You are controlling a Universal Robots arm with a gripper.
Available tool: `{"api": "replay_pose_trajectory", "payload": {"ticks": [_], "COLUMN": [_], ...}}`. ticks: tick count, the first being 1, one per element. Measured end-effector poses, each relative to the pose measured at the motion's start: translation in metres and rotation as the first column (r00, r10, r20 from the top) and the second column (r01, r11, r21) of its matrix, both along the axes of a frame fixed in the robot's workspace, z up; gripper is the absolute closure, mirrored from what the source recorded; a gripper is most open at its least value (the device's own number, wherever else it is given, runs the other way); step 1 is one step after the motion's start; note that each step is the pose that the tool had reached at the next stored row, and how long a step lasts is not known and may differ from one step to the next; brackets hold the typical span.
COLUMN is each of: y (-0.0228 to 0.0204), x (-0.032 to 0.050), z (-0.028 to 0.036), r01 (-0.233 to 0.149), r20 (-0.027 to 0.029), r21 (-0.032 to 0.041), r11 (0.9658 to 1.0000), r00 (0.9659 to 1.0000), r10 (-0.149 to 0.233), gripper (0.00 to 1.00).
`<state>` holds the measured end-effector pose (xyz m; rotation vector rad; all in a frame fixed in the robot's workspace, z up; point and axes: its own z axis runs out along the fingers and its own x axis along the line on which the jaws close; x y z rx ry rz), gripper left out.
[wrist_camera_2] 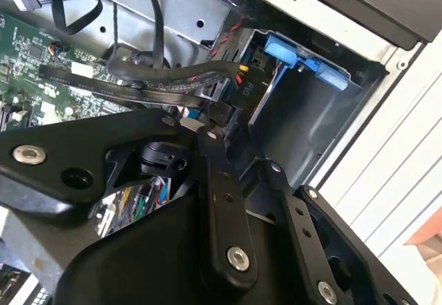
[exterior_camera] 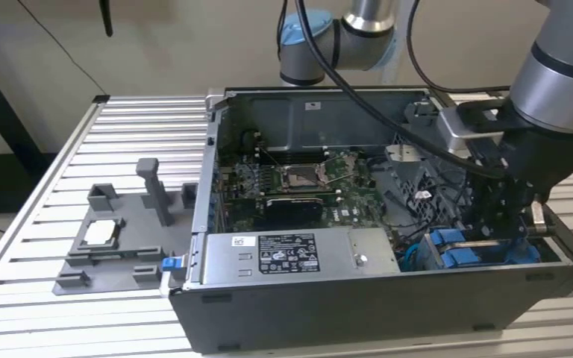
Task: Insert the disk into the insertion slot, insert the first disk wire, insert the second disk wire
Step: 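Insert the second disk wire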
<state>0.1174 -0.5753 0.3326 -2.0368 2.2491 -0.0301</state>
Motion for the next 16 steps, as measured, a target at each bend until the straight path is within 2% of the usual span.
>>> {"api": "replay_pose_trajectory", "payload": {"ticks": [1, 5, 10, 16], "y": [-0.0006, -0.0045, -0.0045, -0.0045], "x": [0.0, 0.0005, 0.0014, 0.0016], "z": [0.0, 0.0003, 0.0004, 0.0065], "r01": [0.0, 0.001, 0.003, 0.004], "r20": [-0.0024, -0.0188, -0.0204, -0.0245], "r21": [0.0, -0.0005, -0.0006, 0.0005], "r11": [1.0, 1.0, 1.0, 1.0], "r00": [1.0, 0.9998, 0.9998, 0.9997], "r10": [0.0, -0.001, -0.003, -0.004], "gripper": [0.7, 0.7, 0.7, 0.7]}}
